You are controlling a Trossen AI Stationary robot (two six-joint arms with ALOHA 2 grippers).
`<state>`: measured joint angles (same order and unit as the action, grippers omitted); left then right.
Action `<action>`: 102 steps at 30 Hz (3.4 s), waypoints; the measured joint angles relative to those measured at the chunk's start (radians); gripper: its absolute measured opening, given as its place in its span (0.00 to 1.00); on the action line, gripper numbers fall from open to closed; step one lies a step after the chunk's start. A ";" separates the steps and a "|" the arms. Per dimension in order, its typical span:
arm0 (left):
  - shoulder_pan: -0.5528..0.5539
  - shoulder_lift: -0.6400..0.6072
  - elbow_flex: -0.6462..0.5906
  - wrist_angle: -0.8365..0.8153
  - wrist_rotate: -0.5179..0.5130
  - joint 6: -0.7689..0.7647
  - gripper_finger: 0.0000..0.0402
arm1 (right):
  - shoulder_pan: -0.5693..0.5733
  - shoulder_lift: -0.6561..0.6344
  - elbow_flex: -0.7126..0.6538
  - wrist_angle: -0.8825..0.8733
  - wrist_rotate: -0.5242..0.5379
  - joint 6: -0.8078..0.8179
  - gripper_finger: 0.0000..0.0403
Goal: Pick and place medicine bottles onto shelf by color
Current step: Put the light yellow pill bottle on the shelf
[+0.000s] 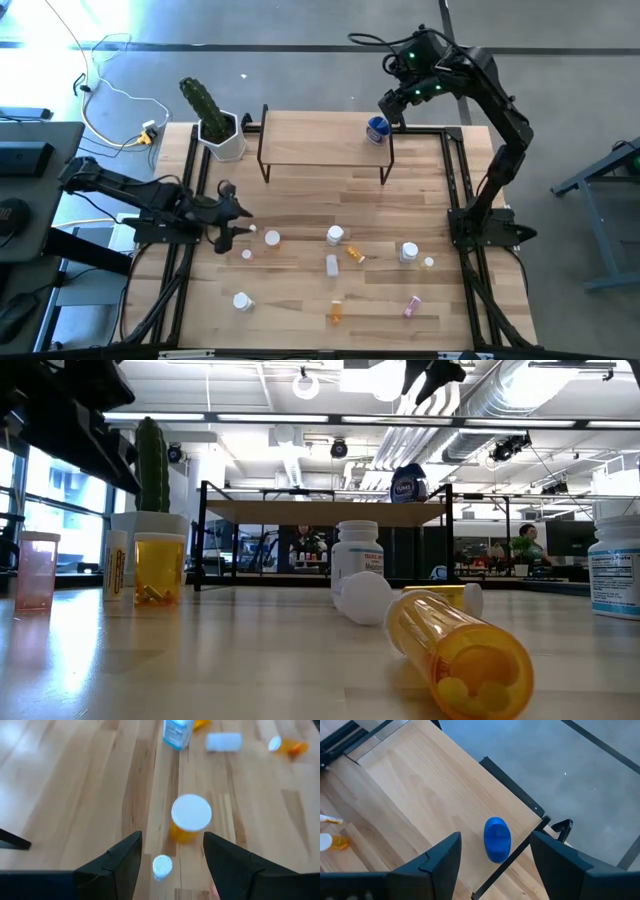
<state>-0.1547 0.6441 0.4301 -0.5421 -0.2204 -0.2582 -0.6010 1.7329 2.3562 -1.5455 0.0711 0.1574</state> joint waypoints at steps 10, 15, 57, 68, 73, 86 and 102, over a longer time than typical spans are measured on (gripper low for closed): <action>0.000 0.105 0.000 -0.001 0.000 -0.022 0.50 | 0.000 0.000 0.000 0.000 0.000 0.000 0.57; 0.000 0.150 0.000 0.001 0.000 -0.030 0.50 | 0.000 0.000 0.000 0.000 0.000 0.000 0.57; 0.000 0.332 0.000 0.024 -0.053 -0.113 0.22 | 0.000 0.000 0.000 0.000 0.001 -0.001 0.57; 0.000 0.332 0.000 0.027 -0.051 -0.107 0.19 | 0.000 0.001 0.000 0.000 0.001 0.000 0.57; 0.000 0.324 0.000 0.060 -0.017 -0.125 0.19 | 0.000 0.001 0.000 0.000 0.001 0.002 0.57; 0.111 0.304 0.156 -0.031 0.007 -0.130 0.19 | 0.000 0.001 0.000 0.000 0.001 0.026 0.57; 0.477 0.304 0.522 -0.195 0.005 0.207 0.20 | 0.000 0.001 0.000 0.000 0.001 0.052 0.57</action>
<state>0.3221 0.9482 0.9526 -0.7371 -0.2156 -0.0509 -0.6013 1.7341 2.3562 -1.5452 0.0719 0.2092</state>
